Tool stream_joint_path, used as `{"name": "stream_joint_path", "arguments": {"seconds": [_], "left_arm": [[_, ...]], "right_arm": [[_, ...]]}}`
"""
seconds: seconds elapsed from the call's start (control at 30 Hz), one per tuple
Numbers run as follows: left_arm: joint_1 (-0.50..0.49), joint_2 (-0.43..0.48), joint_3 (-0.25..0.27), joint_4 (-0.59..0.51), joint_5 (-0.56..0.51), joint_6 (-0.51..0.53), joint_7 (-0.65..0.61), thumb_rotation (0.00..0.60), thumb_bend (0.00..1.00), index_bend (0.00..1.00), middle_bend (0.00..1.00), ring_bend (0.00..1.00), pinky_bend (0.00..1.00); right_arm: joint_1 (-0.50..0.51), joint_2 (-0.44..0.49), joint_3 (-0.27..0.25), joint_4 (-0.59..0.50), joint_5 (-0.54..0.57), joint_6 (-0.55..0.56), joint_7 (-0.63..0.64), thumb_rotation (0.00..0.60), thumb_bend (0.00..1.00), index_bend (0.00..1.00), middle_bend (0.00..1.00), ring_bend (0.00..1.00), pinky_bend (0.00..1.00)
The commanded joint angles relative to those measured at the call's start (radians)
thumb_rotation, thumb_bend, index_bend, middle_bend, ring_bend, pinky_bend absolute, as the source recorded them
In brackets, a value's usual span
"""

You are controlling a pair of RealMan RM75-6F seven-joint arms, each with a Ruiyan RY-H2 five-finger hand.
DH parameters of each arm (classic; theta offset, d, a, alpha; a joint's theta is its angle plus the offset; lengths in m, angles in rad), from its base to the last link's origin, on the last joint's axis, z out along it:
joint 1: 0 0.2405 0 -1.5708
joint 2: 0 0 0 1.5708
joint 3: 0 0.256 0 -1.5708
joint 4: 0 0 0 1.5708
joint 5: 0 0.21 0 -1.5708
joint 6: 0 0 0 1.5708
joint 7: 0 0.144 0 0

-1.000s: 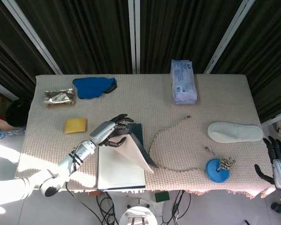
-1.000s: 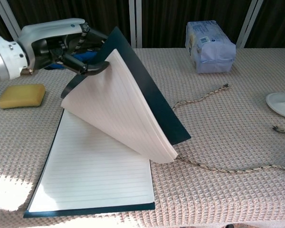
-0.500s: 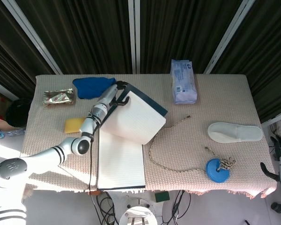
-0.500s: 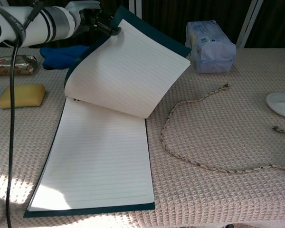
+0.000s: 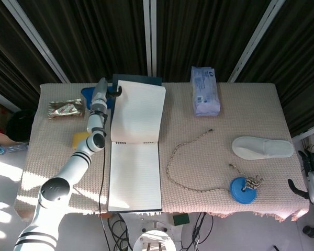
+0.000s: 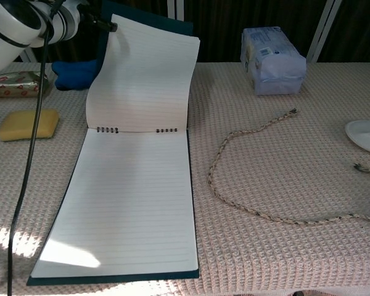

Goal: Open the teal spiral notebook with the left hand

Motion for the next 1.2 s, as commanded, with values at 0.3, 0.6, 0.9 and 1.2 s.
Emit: {"name": "stream_joint_path", "arguments": {"seconds": [0.3,0.6,0.9,1.2], "left_arm": [[0.056,0.003,-0.013,-0.053,0.136,0.063,-0.089,0.076,0.35,0.00,0.02,0.00,0.10],[0.157,0.097,0.087,-0.253,0.434,0.349,-0.336,0.002,0.31,0.00,0.00,0.00,0.10],[0.534,0.575,0.499,-0.955,0.872,0.734,-0.020,0.174,0.21,0.04,0.00,0.00,0.10],[0.890,0.602,0.695,-1.113,0.943,1.096,0.311,0.178,0.16,0.04,0.00,0.00,0.10]], "right_arm": [[-0.002,-0.003,-0.001,-0.007,-0.007,0.011,-0.007,0.600,0.31,0.00,0.00,0.00,0.00],[-0.008,0.000,-0.001,-0.010,-0.013,0.026,-0.001,0.600,0.31,0.00,0.00,0.00,0.00],[0.001,-0.021,-0.002,0.013,-0.029,0.027,0.008,0.600,0.31,0.00,0.00,0.00,0.00],[-0.004,-0.100,0.002,0.090,-0.094,0.119,0.012,0.600,0.28,0.00,0.00,0.00,0.00]]}}
